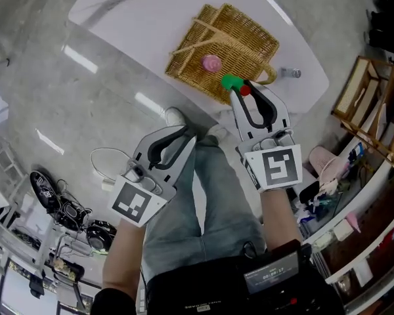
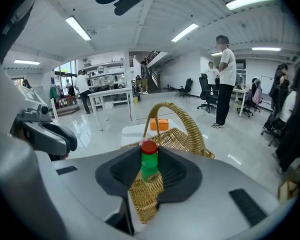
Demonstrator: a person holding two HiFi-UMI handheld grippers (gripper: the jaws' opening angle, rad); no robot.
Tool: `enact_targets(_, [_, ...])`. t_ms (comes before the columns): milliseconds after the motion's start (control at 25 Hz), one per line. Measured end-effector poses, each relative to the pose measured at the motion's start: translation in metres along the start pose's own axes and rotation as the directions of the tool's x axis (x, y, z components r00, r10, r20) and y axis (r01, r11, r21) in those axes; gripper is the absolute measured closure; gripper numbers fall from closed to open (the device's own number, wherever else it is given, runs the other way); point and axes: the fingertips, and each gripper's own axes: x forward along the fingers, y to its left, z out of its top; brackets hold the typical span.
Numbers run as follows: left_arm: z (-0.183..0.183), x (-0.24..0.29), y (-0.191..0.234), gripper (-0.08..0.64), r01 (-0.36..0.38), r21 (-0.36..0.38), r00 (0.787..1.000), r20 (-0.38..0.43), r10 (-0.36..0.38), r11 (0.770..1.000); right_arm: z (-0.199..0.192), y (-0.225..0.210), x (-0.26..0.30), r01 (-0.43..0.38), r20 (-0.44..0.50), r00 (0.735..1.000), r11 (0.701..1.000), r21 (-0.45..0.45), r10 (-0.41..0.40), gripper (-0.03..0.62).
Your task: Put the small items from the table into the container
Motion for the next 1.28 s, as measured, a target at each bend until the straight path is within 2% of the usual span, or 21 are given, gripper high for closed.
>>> enact_targets(240, [0.002, -0.006, 0.015, 0.520, -0.021, -0.020, 1.000, 0.011, 0.021, 1.000, -0.008, -0.002, 0.014, 0.059, -0.038, 0.997, 0.996, -0.071, -0.062, 0.488])
enact_targets(640, [-0.001, -0.012, 0.028, 0.520, -0.036, -0.024, 0.999, 0.010, 0.036, 0.999, -0.020, -0.008, 0.022, 0.110, -0.055, 0.992, 0.992, -0.059, -0.113, 0.488])
enact_targets(920, [-0.001, -0.007, 0.026, 0.520, -0.032, -0.025, 0.999, 0.010, 0.033, 0.999, -0.019, -0.011, 0.018, 0.128, -0.037, 0.991, 0.991, -0.048, -0.130, 0.488])
enact_targets(1280, [-0.001, -0.004, 0.020, 0.520, -0.028, -0.020, 1.000, 0.012, 0.029, 0.999, -0.024, -0.009, 0.017, 0.103, -0.053, 0.993, 0.994, -0.038, -0.105, 0.488])
